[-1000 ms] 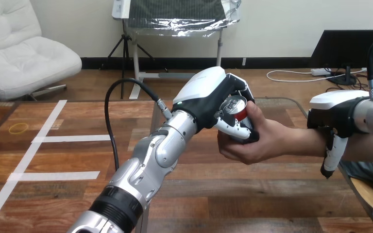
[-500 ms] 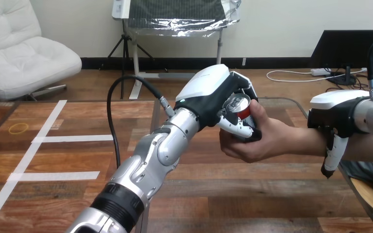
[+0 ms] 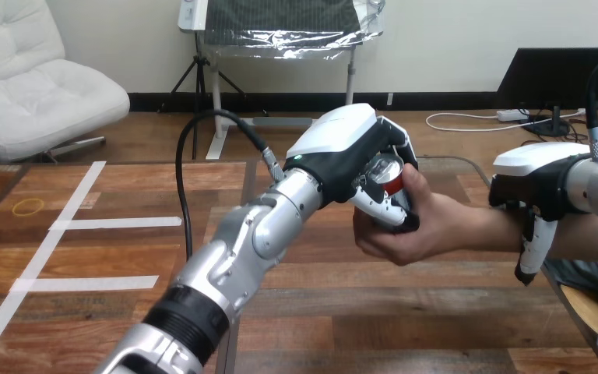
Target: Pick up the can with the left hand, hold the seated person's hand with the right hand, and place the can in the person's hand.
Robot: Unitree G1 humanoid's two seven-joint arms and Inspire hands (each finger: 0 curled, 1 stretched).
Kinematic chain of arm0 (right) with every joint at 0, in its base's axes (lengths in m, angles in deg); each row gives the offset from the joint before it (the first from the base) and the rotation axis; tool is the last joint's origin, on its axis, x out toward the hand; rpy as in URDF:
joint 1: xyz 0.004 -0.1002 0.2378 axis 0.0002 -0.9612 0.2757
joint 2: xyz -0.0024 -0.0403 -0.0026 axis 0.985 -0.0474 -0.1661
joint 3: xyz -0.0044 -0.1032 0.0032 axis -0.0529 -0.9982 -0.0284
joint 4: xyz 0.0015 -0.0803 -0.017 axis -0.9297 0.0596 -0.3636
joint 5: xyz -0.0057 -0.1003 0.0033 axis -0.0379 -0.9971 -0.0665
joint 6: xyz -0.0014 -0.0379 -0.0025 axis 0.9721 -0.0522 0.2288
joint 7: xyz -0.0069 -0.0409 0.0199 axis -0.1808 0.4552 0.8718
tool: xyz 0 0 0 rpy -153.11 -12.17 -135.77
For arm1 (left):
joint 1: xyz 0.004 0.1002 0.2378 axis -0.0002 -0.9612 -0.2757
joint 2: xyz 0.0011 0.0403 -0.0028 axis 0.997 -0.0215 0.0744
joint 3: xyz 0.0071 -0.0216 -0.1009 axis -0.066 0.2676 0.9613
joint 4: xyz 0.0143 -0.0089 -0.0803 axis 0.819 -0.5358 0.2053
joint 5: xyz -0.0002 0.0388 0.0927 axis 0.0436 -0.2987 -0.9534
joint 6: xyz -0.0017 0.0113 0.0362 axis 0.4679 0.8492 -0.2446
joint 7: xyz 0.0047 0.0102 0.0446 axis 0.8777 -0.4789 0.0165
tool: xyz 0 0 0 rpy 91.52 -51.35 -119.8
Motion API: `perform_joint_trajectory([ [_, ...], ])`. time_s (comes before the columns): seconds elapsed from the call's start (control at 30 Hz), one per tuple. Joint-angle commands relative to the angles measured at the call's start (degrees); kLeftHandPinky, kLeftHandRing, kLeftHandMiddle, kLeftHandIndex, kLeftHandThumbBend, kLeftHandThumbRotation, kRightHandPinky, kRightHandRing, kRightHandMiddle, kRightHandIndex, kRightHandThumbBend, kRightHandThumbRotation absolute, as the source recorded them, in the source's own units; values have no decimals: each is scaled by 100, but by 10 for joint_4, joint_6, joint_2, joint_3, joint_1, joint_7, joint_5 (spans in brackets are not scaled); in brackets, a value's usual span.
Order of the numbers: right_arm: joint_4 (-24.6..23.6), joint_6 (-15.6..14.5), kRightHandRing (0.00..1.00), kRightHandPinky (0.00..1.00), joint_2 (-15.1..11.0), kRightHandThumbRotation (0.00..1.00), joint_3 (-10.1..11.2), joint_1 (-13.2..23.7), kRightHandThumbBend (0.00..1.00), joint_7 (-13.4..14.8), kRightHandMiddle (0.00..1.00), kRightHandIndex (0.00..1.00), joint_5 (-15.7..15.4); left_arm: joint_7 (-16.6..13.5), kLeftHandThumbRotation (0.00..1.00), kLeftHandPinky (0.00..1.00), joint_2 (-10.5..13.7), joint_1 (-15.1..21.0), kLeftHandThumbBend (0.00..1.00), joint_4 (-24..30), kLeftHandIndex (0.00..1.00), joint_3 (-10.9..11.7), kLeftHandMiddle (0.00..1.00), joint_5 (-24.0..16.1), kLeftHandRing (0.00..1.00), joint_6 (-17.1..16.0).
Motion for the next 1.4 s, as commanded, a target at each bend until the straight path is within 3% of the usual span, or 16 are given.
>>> perform_joint_trajectory([
  [0.0, -10, 11, 66, 54, -26, 5, 30, 50, 80, 27, 72, 69, 8, 45, 0, 42, 9, 43, 61, 20, 52, -5, 51, 10, 46, 7],
  [0.13, -8, 14, 71, 58, -30, 7, 30, 48, 82, 29, 78, 75, 6, 54, 0, 44, 18, 43, 64, 19, 56, -1, 53, 12, 47, 0],
  [0.3, -29, 2, 78, 64, -41, 9, 37, 38, 80, 13, 83, 79, 7, 98, 3, 46, 58, 33, 68, 54, 60, 9, 56, 12, 50, 11],
  [0.53, -44, -12, 85, 73, -52, 11, 52, 27, 79, -1, 88, 84, 27, 130, 4, 49, 98, 20, 69, 84, 63, 27, 60, 21, 55, 16],
  [0.73, -58, -13, 86, 78, -66, 11, 64, 17, 79, -10, 88, 86, 44, 136, 5, 50, 131, 10, 69, 96, 64, 37, 62, 25, 58, 18],
  [1.0, -75, -26, 83, 74, -79, 10, 86, -4, 81, -3, 87, 86, 59, 134, 9, 49, 170, -5, 68, 106, 65, 59, 63, 42, 58, 15],
  [1.37, -101, -45, 86, 77, -94, 4, 104, -24, 78, -13, 88, 87, 81, 118, 11, 52, 212, -26, 67, 118, 66, 89, 64, 58, 59, 4],
])
